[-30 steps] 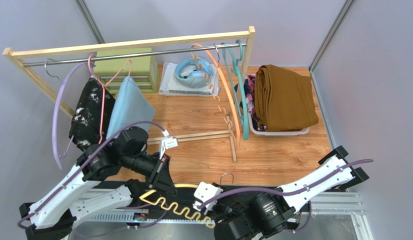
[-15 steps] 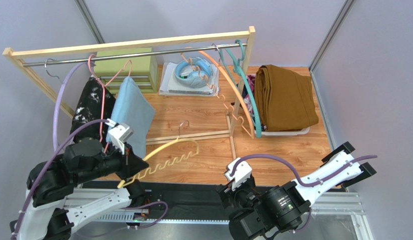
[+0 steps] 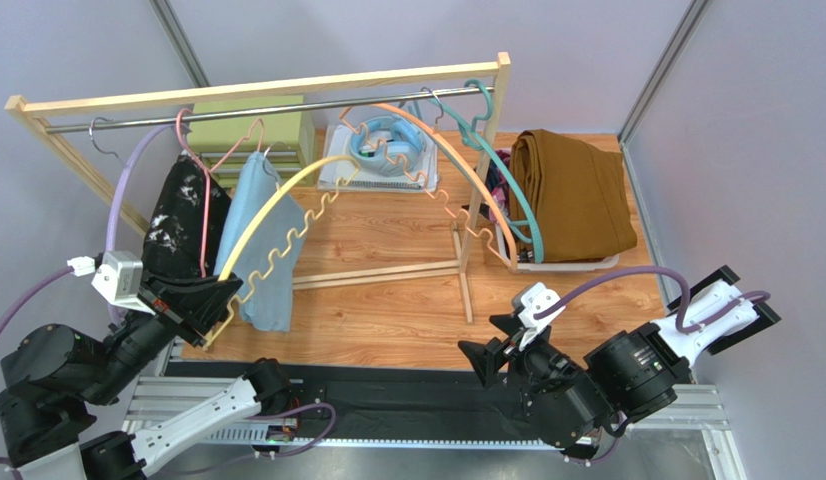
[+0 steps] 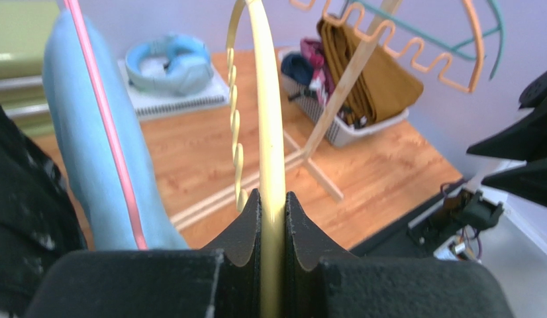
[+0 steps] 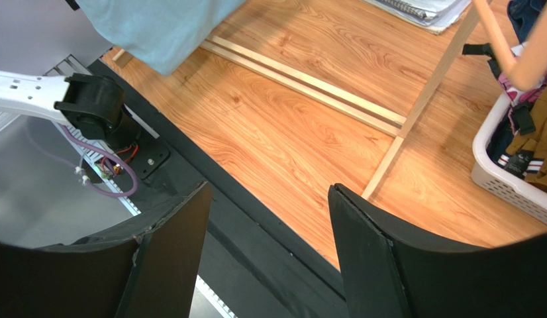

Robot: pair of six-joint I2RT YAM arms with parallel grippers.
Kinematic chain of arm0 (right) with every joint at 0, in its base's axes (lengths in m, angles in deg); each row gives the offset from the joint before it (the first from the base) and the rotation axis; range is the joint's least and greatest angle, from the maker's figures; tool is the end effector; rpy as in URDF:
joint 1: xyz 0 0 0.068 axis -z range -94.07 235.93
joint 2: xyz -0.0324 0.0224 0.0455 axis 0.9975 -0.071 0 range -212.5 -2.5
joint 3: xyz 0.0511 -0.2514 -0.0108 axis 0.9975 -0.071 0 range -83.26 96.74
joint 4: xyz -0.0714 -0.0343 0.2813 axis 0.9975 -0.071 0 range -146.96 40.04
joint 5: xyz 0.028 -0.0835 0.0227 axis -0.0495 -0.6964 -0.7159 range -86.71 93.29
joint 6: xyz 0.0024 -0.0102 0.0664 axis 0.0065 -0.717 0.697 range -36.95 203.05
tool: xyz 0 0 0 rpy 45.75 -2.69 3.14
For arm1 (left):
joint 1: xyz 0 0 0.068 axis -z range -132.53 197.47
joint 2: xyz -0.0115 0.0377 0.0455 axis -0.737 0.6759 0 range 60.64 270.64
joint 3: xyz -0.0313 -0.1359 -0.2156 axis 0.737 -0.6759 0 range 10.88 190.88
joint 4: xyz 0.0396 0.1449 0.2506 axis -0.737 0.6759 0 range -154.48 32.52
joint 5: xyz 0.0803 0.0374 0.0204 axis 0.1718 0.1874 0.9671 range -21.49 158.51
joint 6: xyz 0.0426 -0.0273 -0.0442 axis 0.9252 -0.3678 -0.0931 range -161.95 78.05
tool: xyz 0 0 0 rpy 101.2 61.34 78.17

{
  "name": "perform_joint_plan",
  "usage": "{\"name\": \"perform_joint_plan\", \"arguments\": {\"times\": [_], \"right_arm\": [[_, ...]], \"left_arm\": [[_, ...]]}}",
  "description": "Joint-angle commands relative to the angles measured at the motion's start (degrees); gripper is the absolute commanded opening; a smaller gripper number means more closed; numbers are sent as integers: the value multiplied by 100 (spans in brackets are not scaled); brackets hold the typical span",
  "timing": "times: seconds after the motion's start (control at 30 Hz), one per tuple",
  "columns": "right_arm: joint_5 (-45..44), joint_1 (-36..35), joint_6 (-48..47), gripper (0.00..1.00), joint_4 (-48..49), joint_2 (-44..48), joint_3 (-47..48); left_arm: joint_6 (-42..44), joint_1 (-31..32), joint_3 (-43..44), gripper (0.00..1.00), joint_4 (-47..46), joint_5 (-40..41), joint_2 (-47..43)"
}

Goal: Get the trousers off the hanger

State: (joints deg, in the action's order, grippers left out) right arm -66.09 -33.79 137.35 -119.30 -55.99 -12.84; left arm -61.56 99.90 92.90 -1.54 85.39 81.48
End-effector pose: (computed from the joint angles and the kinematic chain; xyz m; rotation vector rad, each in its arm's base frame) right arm -0.0445 0.1791 0.3769 -0.6299 1.7836 0.5592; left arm 0.0095 0.0132 0.4697 0.2360 1.6335 -0.7356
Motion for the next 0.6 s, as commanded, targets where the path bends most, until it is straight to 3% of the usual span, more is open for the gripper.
{"name": "perform_joint_plan", "arguments": {"times": [0.0, 0.23, 0.57], "right_arm": [[-365, -34, -657, 70, 791, -117, -10], [-356, -43, -632, 71, 790, -232, 8], [-356, -34, -614, 71, 834, -214, -71]], "left_arm": [[564, -4, -361, 0, -2080, 184, -53], [845, -4, -968, 0, -3287, 175, -168], [731, -4, -1074, 0, -3560, 474, 122]]}}
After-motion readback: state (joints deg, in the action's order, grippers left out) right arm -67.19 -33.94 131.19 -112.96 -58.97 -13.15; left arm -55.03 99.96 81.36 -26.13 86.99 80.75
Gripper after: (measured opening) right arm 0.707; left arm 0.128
